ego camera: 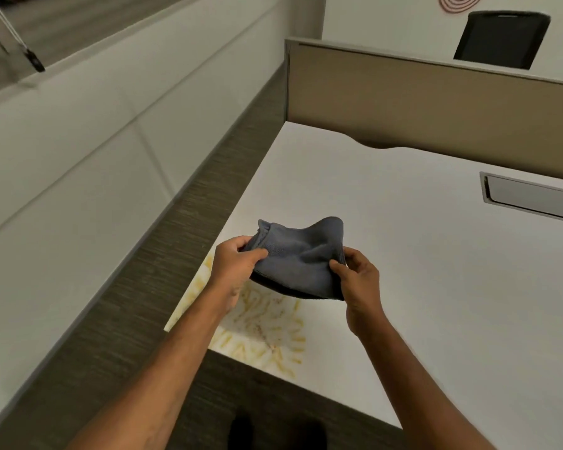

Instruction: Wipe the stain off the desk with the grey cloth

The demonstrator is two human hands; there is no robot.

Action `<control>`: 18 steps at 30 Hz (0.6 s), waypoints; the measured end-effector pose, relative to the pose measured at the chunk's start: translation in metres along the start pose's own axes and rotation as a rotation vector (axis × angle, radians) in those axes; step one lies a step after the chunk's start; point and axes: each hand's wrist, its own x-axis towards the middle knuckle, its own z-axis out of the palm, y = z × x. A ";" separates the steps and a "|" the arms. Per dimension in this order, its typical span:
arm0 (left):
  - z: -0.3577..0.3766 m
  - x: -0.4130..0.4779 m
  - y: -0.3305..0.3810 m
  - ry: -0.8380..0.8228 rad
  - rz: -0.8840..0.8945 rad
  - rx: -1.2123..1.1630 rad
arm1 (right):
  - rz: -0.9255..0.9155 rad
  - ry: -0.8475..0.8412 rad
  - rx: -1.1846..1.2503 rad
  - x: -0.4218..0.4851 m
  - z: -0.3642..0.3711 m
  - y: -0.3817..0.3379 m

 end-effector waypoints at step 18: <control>-0.012 -0.072 -0.092 -0.038 -0.067 0.046 | 0.133 0.169 -0.158 -0.091 -0.022 0.077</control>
